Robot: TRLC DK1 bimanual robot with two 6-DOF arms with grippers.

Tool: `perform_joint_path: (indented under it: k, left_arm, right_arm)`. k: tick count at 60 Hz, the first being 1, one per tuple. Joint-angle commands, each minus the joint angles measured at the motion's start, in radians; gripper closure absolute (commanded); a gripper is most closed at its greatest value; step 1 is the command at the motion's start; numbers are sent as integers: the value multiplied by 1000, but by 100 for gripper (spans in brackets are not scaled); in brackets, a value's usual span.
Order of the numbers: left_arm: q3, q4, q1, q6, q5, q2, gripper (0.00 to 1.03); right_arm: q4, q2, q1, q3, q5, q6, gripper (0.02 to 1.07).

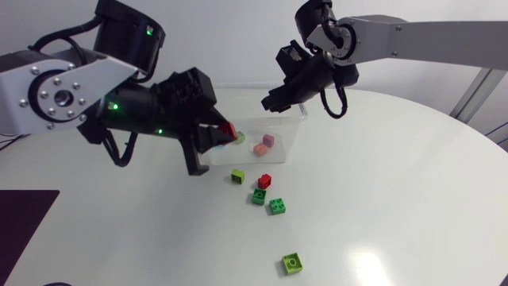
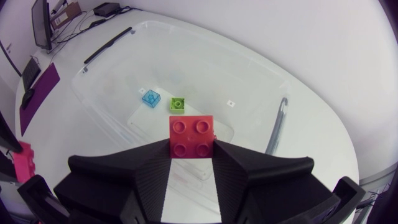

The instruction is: Place the duplo bricks in the container

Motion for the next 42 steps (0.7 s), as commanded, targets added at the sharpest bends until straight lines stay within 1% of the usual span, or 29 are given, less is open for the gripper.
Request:
perform_joint_path:
  k: [1, 2, 3, 5, 8, 9, 11, 16, 20, 26, 28, 34, 37, 42]
  left_arm:
    - [65, 52, 31, -88, -29, 57, 75]
    - [70, 57, 31, -94, -34, 60, 75]
    - [94, 86, 38, -126, -52, 81, 75]
    - [116, 107, 42, -149, -64, 101, 75]
    - [128, 138, 40, -163, -89, 117, 74]
    - [131, 162, 40, -175, -103, 126, 74]
    - [137, 185, 38, -183, -117, 140, 74]
    - [171, 244, 38, -214, -155, 201, 74]
    - [215, 251, 51, -234, -176, 261, 74]
    - [248, 291, 63, -254, -206, 324, 74]
    - [258, 322, 68, -266, -230, 350, 74]
    - [314, 325, 77, -293, -256, 410, 74]
    - [350, 314, 77, -295, -282, 445, 73]
    - [413, 293, 86, -333, -305, 493, 72]
  right_arm:
    - [11, 21, 4, 33, 20, 23, 65]
    - [11, 21, 4, 35, 23, 23, 61]
    - [9, 21, 2, 35, 24, 23, 57]
    - [9, 15, 1, 35, 26, 21, 52]
    - [11, 1, -1, 32, 27, 23, 44]
    - [11, -5, -2, 30, 27, 23, 42]
    - [11, -22, -2, 21, 35, 23, 35]
    - [23, -62, -1, -3, 44, 23, 26]
    - [20, -97, 2, -22, 46, 23, 18]
    - [17, -148, 5, -51, 46, 21, 17]
    - [13, -175, 7, -68, 46, 23, 17]
    - [-20, -246, 16, -129, 44, 35, 17]
    - [-35, -286, 21, -177, 43, 49, 17]
    - [-61, -353, 28, -256, 35, 76, 17]
